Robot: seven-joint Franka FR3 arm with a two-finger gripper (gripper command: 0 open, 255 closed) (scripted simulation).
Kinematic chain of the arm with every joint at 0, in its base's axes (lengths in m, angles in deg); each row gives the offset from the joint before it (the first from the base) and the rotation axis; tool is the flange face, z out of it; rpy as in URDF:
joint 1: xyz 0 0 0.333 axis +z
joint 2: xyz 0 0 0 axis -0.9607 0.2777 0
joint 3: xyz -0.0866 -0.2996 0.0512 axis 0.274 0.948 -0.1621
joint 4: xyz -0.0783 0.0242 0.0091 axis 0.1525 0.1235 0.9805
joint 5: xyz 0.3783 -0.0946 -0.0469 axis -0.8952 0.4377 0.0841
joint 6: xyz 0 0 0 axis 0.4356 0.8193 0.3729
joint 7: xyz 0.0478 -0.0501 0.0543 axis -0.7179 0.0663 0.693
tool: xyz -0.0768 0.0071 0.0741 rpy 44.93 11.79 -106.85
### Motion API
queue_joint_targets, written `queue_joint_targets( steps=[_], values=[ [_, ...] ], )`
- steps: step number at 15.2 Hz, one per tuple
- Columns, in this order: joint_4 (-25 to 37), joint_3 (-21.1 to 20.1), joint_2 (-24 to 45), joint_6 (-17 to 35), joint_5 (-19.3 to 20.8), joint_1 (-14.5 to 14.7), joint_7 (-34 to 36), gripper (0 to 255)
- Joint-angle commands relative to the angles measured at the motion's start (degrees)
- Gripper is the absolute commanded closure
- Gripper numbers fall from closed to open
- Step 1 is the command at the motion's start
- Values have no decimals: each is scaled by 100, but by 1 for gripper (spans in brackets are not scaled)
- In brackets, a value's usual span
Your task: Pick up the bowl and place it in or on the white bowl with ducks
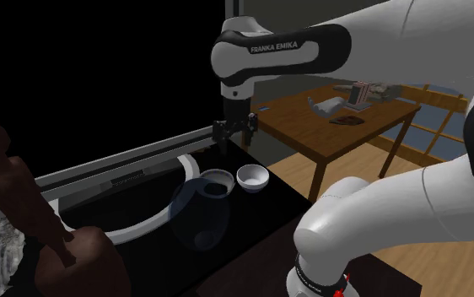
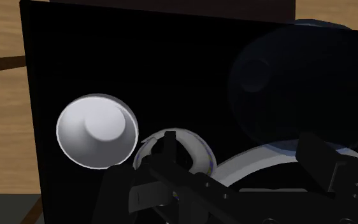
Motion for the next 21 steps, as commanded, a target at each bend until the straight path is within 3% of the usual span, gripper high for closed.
queue_joint_targets(
  steps=[1, 9, 17, 21],
  values=[
    [-187, 99, 214, 401, 97, -59, -140, 0],
    [-560, 469, 1413, 1950, 381, -258, -611, 0],
    [-402, 835, 3054, 3424, 447, -402, -1113, 0],
    [-497, 844, 3231, 3693, 409, -395, -1144, 0]
  ],
)
